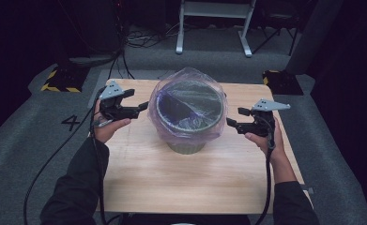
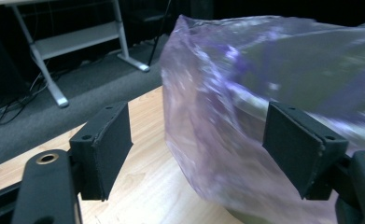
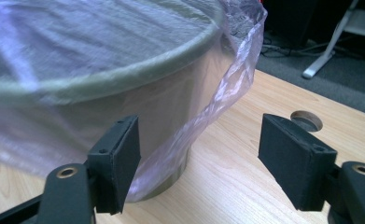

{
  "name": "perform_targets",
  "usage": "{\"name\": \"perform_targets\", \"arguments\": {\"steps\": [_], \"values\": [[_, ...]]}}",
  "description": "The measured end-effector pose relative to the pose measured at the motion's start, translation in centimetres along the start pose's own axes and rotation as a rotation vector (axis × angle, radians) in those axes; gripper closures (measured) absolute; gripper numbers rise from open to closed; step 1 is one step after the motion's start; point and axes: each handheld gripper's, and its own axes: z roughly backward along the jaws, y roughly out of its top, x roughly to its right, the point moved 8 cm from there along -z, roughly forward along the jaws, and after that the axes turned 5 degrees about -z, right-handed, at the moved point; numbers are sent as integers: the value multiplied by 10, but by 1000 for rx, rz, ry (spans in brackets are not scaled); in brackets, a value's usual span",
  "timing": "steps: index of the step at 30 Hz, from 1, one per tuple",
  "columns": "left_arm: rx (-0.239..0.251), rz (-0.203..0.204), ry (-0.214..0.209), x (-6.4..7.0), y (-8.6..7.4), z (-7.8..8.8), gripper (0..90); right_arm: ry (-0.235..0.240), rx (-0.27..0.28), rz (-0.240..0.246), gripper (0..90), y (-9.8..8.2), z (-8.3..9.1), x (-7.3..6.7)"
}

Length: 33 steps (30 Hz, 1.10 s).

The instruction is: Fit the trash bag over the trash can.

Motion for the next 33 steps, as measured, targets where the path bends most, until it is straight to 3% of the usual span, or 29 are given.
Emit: {"name": "perform_targets", "arguments": {"steps": [5, 9, 11, 15, 18, 23, 28, 33], "values": [[-18, 20, -22, -6, 3, -20, 328, -7, -27, 1, 308, 4, -14, 2], [-40, 46, -50, -9, 1, -35, 385, -23, -48, 12, 377, 3, -22, 4], [-32, 54, -81, -9, 2, -39, 466, -18, -51, 19, 488, 3, -25, 5], [-40, 32, -90, -9, 2, -46, 568, -5, -21, 16, 639, 6, -31, 7], [-47, 17, -89, -7, 1, -51, 691, -10, 15, 17, 757, 10, -34, 9], [-45, -11, -112, -3, 2, -60, 877, -32, 47, 3, 874, 15, -39, 14], [-64, -10, -87, -3, 0, -71, 899, -74, 50, -8, 900, 17, -47, 21], [-97, -1, -91, -2, -5, -83, 900, -112, 34, -38, 900, 17, -60, 30]]}}
